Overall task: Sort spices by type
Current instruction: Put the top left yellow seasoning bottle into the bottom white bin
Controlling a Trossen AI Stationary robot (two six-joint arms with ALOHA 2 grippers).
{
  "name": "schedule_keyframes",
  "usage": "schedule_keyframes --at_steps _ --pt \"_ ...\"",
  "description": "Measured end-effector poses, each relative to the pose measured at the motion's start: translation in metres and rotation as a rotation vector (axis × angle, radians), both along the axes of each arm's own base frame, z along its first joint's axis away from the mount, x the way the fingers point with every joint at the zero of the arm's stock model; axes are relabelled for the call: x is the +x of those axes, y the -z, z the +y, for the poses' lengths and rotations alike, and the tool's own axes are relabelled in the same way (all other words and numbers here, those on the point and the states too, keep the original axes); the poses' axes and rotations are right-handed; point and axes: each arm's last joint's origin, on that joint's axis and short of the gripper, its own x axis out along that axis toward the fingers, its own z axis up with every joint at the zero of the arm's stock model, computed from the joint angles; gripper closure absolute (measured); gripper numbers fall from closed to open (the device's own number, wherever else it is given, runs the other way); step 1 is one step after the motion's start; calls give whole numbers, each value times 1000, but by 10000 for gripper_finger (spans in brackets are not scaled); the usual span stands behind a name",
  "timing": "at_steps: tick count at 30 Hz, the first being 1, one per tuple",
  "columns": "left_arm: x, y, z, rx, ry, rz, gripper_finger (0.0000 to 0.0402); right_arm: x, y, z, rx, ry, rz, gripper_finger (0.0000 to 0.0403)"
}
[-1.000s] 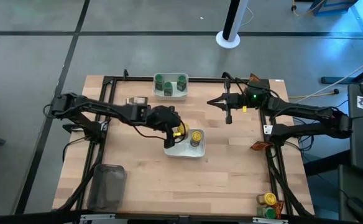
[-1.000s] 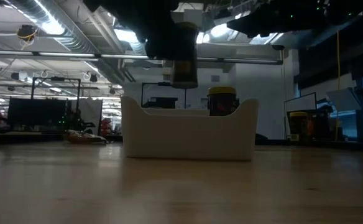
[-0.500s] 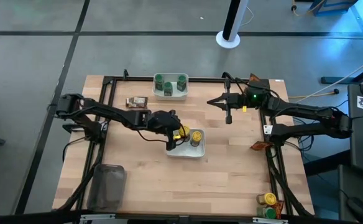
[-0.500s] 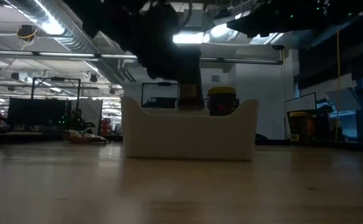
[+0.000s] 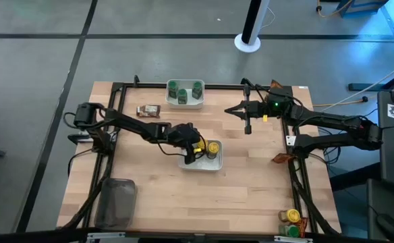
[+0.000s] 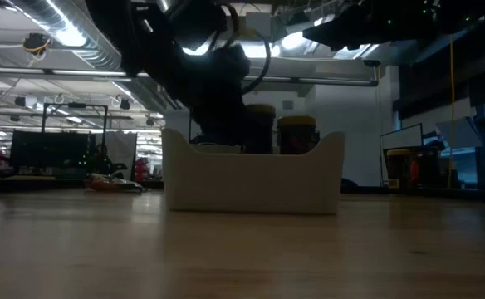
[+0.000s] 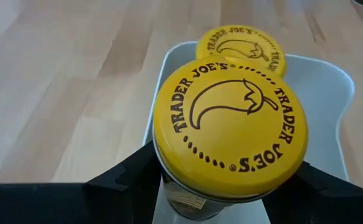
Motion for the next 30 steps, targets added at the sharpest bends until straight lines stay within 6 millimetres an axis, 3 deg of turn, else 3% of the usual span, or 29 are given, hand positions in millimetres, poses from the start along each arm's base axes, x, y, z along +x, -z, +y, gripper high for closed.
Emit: schedule_keyframes --at_steps 16,21,26,30 --pt "1 11 0 6 3 46 189 0 0 0 -1 0 1 393" --pt "0 10 0 2 -1 55 165 0 0 0 -1 0 2 393" --pt "1 4 0 7 13 106 137 0 1 0 2 0 8 393" --pt "1 -15 2 6 9 105 127 0 1 0 2 0 9 393"
